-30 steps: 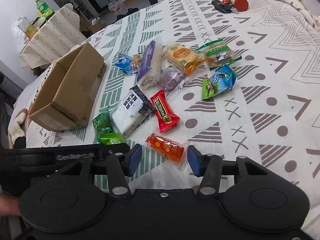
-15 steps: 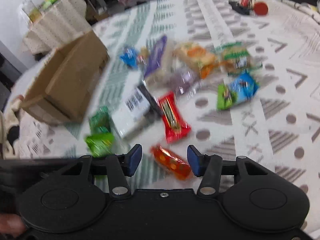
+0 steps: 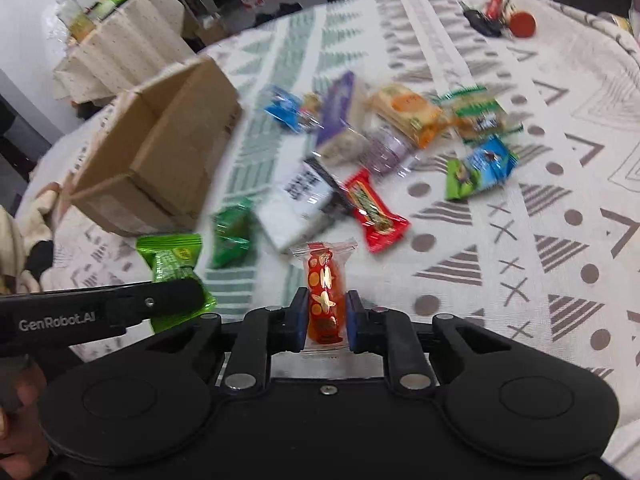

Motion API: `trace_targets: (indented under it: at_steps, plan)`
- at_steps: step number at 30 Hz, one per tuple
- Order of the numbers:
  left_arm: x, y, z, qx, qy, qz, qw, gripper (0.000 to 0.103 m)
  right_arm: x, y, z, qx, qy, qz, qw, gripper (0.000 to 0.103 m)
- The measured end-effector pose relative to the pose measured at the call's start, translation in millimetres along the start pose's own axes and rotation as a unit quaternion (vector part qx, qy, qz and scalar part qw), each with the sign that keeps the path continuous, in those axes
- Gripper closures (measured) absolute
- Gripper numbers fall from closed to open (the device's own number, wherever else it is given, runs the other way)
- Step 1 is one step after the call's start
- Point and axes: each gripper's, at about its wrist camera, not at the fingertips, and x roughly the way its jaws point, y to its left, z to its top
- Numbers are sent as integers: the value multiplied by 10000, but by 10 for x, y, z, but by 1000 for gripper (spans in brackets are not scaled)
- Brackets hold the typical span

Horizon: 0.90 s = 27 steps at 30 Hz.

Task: Organize snacks
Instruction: 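Carry both candies over the cardboard box and open both grippers to drop them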

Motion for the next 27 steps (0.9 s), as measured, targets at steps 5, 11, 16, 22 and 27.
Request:
trace_targets:
  at_steps: [5, 11, 16, 22, 27]
  plan:
    - [-253, 87, 39, -13, -204, -94, 9997, 81, -139, 244, 56, -131, -222, 10, 9997, 84]
    - [-517, 246, 136, -17, -466, -75, 9989, 81, -251, 564, 127, -222, -517, 42, 9984, 84]
    - [-664, 399, 217, -72, -621, -95, 9980, 81, -334, 750, 198, -310, -827, 21, 9961, 84]
    - [-769, 573, 347, -73, -770, -166, 9969, 81, -333, 943, 294, -354, -981, -11, 9945, 84]
    - [-820, 720, 460, -14, -856, -139, 9962, 81, -279, 1106, 363, -342, -1070, 41, 9937, 84]
